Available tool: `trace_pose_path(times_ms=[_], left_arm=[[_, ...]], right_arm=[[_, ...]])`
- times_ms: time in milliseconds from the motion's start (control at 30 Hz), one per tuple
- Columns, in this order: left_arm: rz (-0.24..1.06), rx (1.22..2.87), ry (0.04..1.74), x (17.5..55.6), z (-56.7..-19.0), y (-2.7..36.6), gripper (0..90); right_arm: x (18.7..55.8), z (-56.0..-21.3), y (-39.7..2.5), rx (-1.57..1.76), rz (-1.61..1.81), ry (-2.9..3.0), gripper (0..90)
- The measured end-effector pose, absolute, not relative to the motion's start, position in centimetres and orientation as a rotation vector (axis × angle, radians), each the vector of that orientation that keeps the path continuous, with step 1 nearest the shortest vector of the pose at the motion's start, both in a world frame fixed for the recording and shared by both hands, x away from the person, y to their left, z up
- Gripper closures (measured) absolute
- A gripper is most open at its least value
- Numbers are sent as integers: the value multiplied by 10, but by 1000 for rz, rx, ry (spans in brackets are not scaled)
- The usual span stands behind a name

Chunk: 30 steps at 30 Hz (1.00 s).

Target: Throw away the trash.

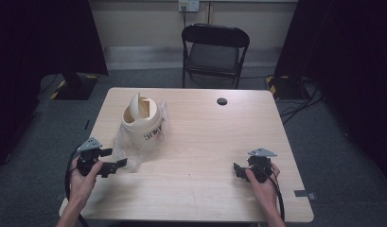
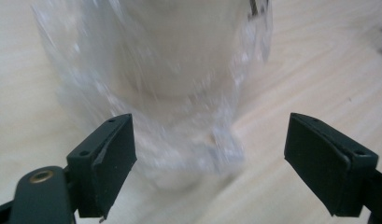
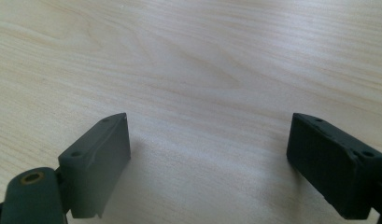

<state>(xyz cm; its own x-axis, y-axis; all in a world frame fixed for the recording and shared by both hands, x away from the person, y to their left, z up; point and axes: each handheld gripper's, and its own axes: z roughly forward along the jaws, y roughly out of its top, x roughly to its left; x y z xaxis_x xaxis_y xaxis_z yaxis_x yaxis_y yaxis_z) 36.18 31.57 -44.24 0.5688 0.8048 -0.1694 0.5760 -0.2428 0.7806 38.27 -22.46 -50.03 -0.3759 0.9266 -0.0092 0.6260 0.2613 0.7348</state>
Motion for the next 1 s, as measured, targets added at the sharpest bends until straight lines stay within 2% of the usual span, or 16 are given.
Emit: trace_pose_path(times_ms=[267, 500, 633, 700, 1000], left_arm=[[308, 1985, 1159, 346, -476, 314, 163], [390, 2038, 1162, 335, -498, 309, 158], [417, 2051, 1149, 333, -498, 304, 158], [493, 2092, 1120, 331, -501, 296, 134], [491, 2091, 1128, 333, -502, 294, 94]], right_arm=[[383, -500, -225, 1404, 909, 2097, 125], [383, -500, -225, 1405, 909, 2097, 125], [383, -500, -225, 1405, 910, 2096, 125], [383, -500, -225, 1405, 910, 2096, 125], [383, -500, -225, 1404, 908, 2096, 125]])
